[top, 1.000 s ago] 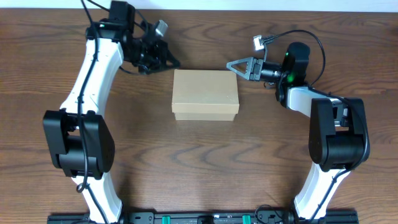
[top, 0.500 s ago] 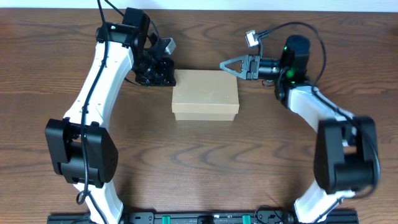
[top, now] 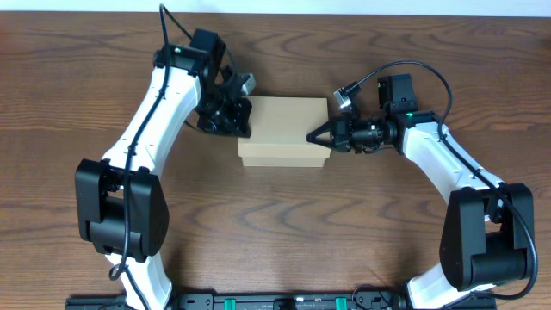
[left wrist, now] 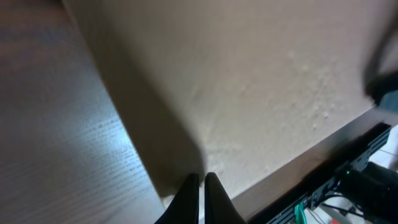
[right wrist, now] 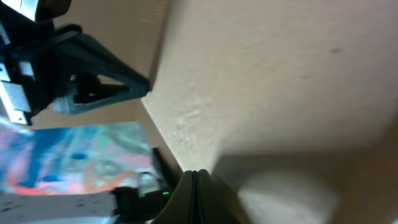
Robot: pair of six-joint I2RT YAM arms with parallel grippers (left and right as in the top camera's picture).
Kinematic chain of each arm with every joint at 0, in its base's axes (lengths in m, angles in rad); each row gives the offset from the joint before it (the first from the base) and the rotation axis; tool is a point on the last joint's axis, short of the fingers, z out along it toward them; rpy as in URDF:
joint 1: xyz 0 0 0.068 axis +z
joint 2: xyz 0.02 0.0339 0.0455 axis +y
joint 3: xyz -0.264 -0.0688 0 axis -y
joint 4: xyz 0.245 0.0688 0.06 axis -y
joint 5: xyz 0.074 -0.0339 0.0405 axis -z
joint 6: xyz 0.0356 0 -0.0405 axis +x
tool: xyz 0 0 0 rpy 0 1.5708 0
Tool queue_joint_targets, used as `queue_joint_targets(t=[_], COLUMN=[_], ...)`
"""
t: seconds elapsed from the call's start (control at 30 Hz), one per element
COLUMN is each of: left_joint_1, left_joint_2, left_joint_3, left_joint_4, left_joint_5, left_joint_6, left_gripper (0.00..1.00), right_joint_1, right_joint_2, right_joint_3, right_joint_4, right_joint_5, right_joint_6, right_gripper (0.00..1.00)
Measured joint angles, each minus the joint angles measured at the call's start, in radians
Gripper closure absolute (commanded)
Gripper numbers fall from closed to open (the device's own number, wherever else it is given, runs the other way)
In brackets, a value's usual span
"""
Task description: Pack container
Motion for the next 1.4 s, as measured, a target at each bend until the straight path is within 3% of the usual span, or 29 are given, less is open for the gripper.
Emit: queue_joint_targets(t=[0.2, 0.53, 0.7, 0.9, 1.1, 1.27, 1.4], left_joint_1=[0.0, 0.0, 0.001, -0.013, -0.125, -0.225, -0.25], left_joint_2=[0.0, -0.006, -0.084, -0.351, -0.639, -0.888, -1.027], left_joint_3=[-0.078, -0.096, -0.116, -0.119, -0.15, -0.404, -0.672], left_joint_4=[0.035, 0.042, 0.039, 0.028, -0.005, 0.099, 0.217], left_joint_5=[0.0, 0.005, -0.01, -0.039, -0.116, -0.156, -0.169], left_joint_6=[0.0, -0.008, -0.012, -0.016, -0.016, -0.035, -0.09], left_gripper=[0.94, 0.94, 0.94, 0.94, 0.94, 0.94, 0.94], right_joint_1=[0.034, 0.063, 0.06, 0.063, 0.108, 0.125, 0.128], right_joint_2=[0.0, -0.018, -0.092, -0.391, -0.733, -0.996, -1.185], right_joint_3=[0.0, 0.011, 0.009, 0.006, 0.003, -0.113, -0.329], right_joint_4=[-0.085, -0.133, -0.227, -0.348, -0.525, -0.578, -0.565], right_joint_5=[0.153, 0.232, 0.317, 0.48, 0.653, 0.725, 0.731], right_joint_6=[-0.082, -0.135, -0.145, -0.162, -0.184, -0.203, -0.162], right_gripper=[0.99, 0.99, 0.99, 0.99, 0.98, 0.99, 0.99])
